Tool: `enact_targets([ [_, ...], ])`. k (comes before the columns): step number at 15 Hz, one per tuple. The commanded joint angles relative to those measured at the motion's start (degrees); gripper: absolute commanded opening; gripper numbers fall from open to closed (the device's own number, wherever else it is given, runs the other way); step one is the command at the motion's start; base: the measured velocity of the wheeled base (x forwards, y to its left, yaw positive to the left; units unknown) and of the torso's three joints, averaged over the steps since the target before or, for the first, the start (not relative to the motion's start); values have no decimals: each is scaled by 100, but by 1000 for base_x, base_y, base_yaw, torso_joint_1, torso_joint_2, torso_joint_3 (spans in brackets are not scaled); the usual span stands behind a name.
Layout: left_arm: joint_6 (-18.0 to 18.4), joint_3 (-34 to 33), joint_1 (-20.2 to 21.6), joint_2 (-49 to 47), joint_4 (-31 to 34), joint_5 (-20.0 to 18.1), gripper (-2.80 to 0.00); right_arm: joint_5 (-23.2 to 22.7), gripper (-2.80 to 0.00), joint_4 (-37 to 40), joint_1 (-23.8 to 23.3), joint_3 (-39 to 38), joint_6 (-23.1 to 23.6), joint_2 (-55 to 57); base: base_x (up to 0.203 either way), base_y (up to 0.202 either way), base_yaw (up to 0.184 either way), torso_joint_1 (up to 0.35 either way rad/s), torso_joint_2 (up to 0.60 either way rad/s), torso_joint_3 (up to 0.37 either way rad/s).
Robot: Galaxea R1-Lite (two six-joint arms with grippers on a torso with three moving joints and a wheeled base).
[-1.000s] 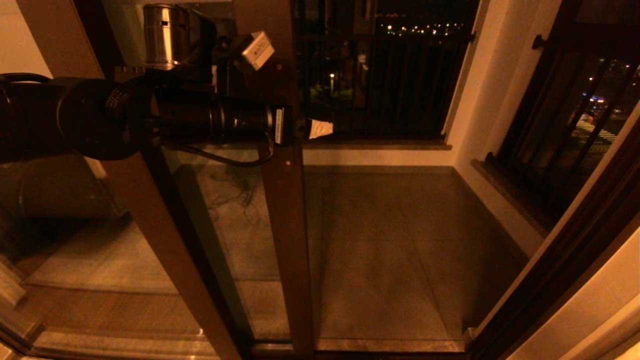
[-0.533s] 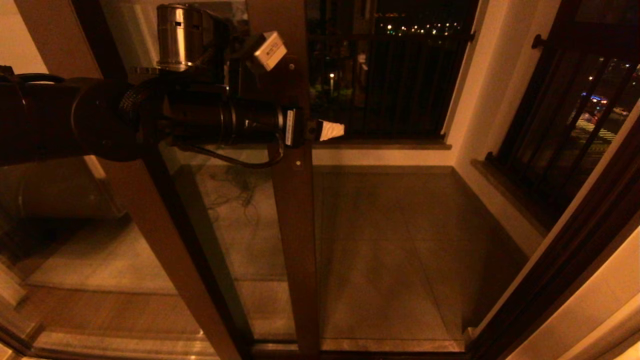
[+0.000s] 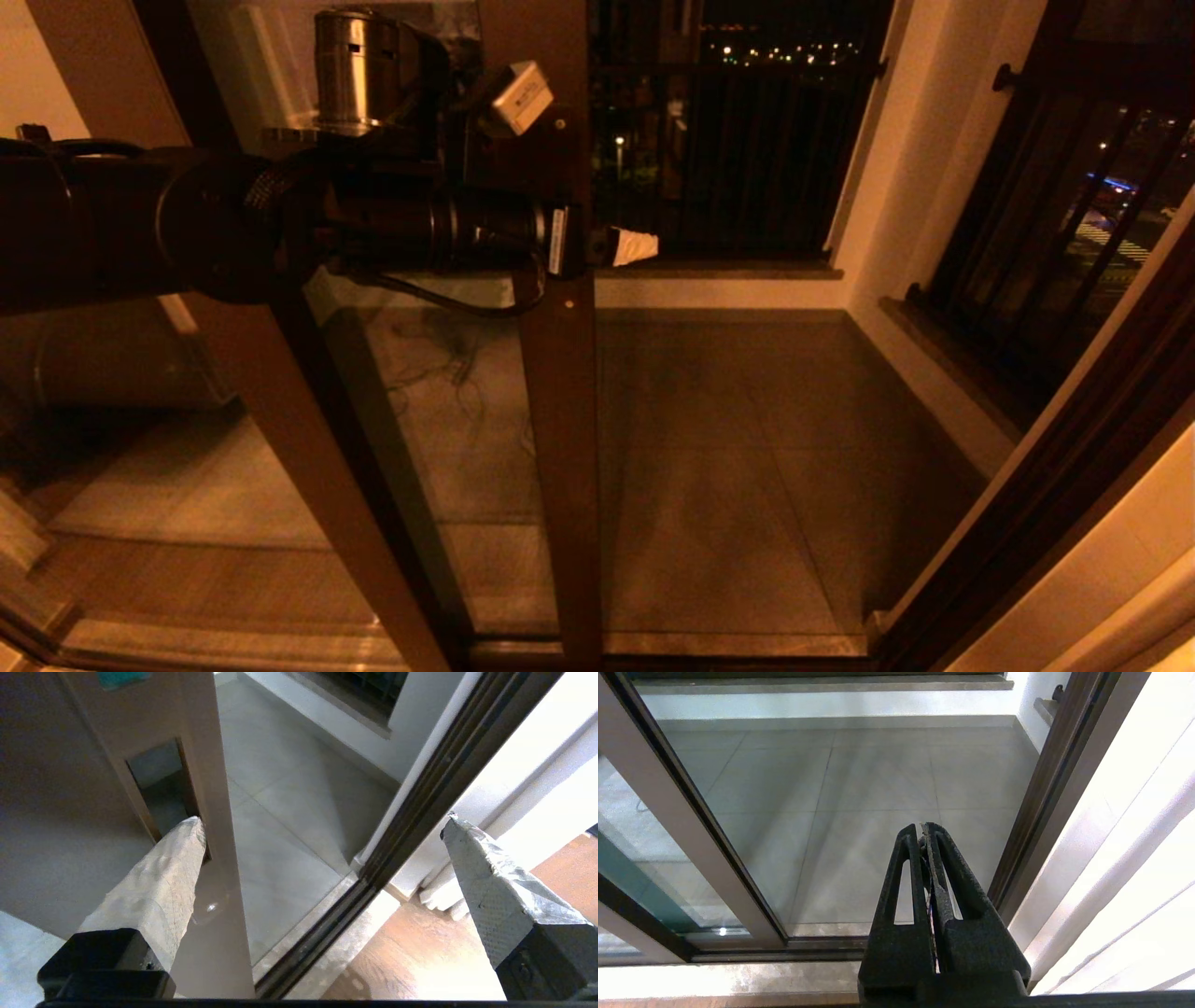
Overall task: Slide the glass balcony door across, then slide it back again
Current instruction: Close the slid door
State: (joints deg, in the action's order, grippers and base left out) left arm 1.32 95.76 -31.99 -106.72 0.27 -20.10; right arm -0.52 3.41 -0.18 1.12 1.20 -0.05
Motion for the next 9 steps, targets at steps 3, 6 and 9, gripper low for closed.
enact_targets([
  [3, 0, 20, -70, -51, 0, 14, 0, 0, -280, 1, 1, -7, 3, 5, 0, 0, 0, 0, 0, 0],
  [6, 0, 106, -106, -100, 8, 23, 0, 0, -280, 1, 1, 1, 3, 5, 0, 0, 0, 0, 0, 0],
  [9, 0, -88, -106, 95, 25, 32, 0, 0, -280, 1, 1, 2, 3, 5, 0, 0, 0, 0, 0, 0],
])
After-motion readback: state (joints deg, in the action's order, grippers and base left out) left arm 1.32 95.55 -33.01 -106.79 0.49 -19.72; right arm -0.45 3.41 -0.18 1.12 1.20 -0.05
